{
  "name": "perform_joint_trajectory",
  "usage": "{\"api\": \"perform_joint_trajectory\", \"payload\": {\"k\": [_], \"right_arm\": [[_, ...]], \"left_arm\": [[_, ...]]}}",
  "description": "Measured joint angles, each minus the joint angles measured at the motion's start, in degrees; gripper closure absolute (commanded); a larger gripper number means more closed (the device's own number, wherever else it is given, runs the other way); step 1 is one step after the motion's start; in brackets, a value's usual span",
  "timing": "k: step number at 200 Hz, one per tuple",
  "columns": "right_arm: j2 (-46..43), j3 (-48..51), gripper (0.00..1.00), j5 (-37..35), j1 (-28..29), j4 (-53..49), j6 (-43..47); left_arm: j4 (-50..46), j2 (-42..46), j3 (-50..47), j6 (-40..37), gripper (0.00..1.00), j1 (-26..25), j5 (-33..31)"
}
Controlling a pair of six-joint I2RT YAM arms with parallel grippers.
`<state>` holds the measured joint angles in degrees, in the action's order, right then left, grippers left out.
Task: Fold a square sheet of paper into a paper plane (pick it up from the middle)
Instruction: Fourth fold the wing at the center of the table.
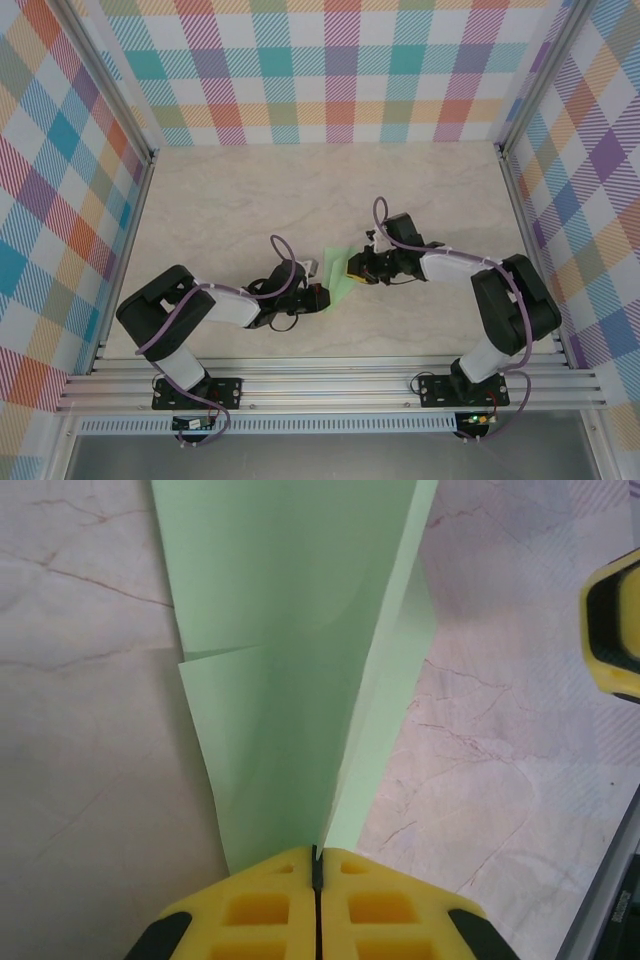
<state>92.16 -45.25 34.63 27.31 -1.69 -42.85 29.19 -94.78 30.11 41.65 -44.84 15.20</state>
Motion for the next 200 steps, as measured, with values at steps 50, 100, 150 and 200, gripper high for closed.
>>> {"api": "perform_joint_trajectory", "payload": {"k": [50, 100, 150, 200], "right_arm": [[2.95, -1.14, 0.84, 0.57, 0.92, 2.38, -1.86], [5.01, -1.18, 0.84, 0.44, 0.92, 4.55, -4.57], [6.10, -2.34, 0.84, 0.83, 0.94, 5.97, -6.05], [8.37, -4.66, 0.83, 1.95, 1.60, 6.64, -6.29]], "left_arm": [[3.91, -1.55, -0.92, 4.09, 0.94, 1.27, 1.92], [5.70, -2.51, -0.94, 6.58, 0.94, 2.21, 3.87], [8.52, -3.02, -1.97, 8.57, 0.95, 3.65, 5.33], [9.40, -3.21, -2.36, 10.21, 0.95, 4.55, 5.99]]}}
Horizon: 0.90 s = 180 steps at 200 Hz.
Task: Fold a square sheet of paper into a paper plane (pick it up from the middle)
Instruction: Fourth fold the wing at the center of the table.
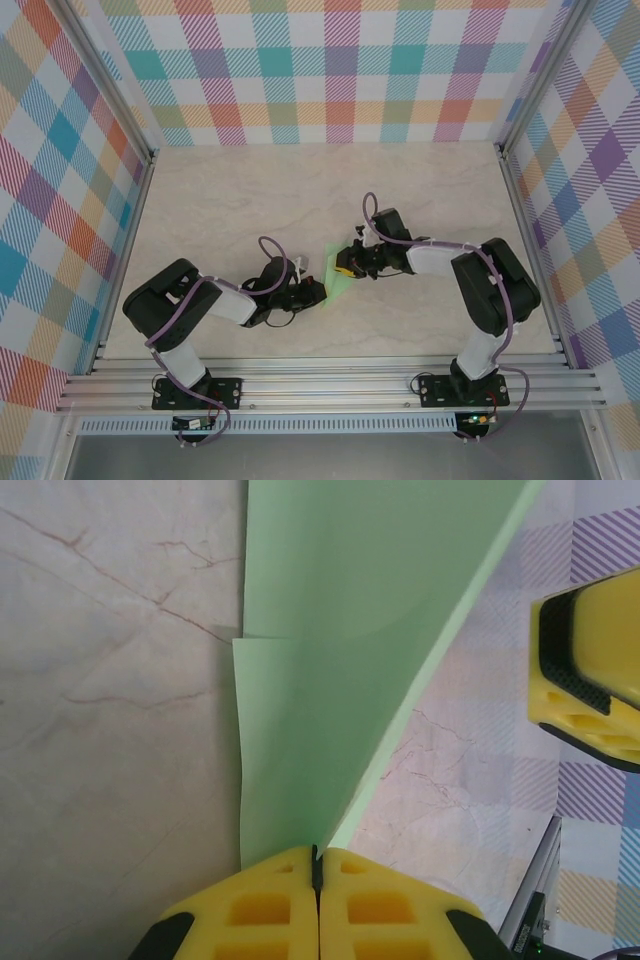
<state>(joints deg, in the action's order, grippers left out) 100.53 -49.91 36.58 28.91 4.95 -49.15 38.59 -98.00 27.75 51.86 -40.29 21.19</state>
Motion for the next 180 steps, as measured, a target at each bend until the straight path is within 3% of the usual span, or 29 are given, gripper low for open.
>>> {"api": "perform_joint_trajectory", "payload": {"k": [180], "right_arm": [[4.09, -2.03, 0.82, -3.10, 0.83, -0.26, -1.66]], "left_arm": [[-0.39, -3.23, 2.84, 3.34, 0.96, 1.88, 5.64]]}}
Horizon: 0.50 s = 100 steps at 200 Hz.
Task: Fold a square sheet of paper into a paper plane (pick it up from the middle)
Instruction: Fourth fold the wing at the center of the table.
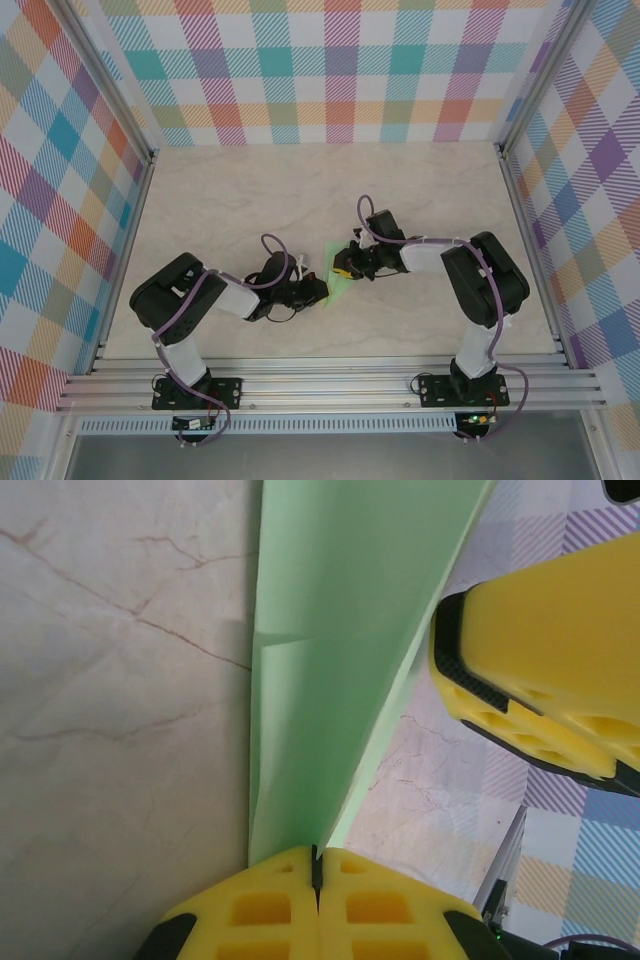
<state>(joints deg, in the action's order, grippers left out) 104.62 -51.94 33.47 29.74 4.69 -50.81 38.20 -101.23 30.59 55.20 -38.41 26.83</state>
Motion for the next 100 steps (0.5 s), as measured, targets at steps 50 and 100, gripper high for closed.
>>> {"api": "perform_joint_trajectory", "payload": {"k": [50, 100], "right_arm": [[1.42, -2.34, 0.82, -0.02, 0.00, -0.85, 0.24], [3.28, -3.02, 0.82, 0.00, 0.00, -1.33, 0.26]], "left_arm": [[1.05, -0.61, 0.00, 1.44, 0.96, 0.33, 0.76], [1.73, -0.81, -0.22, 2.95, 0.96, 0.48, 0.79]]}}
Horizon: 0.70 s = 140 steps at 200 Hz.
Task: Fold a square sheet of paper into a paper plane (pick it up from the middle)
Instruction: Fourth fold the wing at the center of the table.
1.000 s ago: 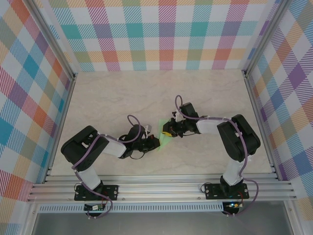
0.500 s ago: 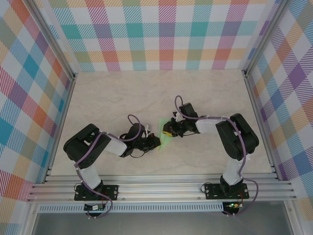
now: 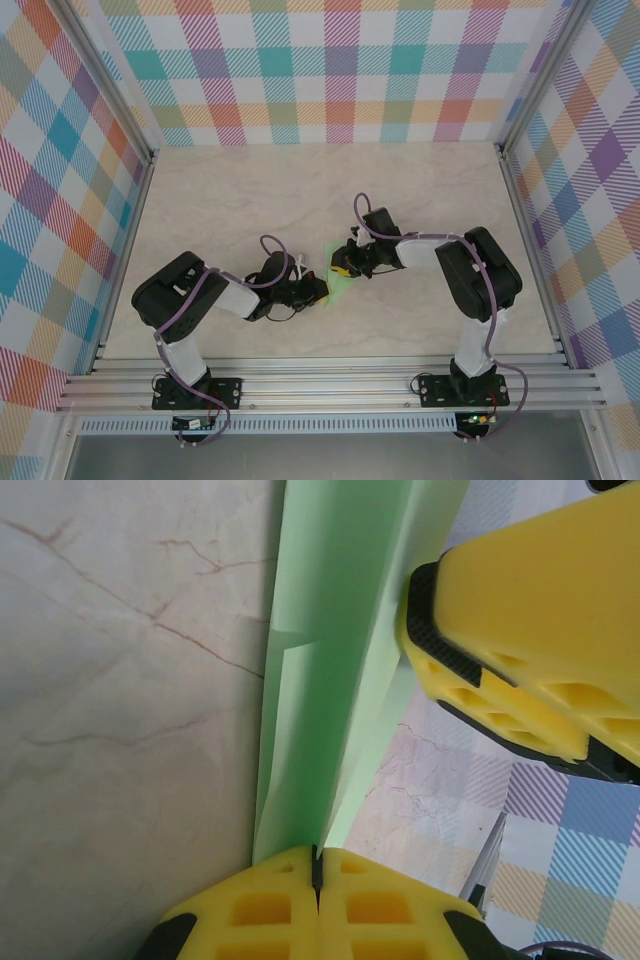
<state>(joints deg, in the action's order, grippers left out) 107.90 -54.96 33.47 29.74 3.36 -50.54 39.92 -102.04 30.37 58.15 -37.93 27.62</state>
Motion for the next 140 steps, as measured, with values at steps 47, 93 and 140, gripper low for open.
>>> {"api": "perform_joint_trajectory", "payload": {"k": [47, 93, 140], "right_arm": [[0.59, -0.76, 0.81, -0.02, 0.00, -0.68, 0.17], [1.07, -1.01, 0.81, -0.07, 0.00, -0.90, 0.24], [1.25, -1.25, 0.80, -0.07, 0.00, -1.11, 0.39]], "left_arm": [[0.55, -0.13, -0.15, 0.63, 0.96, 0.20, 0.22], [0.57, -0.17, -0.15, 1.03, 0.97, 0.22, 0.22], [0.79, -0.44, -0.15, 2.32, 0.97, 0.35, 0.31]]}}
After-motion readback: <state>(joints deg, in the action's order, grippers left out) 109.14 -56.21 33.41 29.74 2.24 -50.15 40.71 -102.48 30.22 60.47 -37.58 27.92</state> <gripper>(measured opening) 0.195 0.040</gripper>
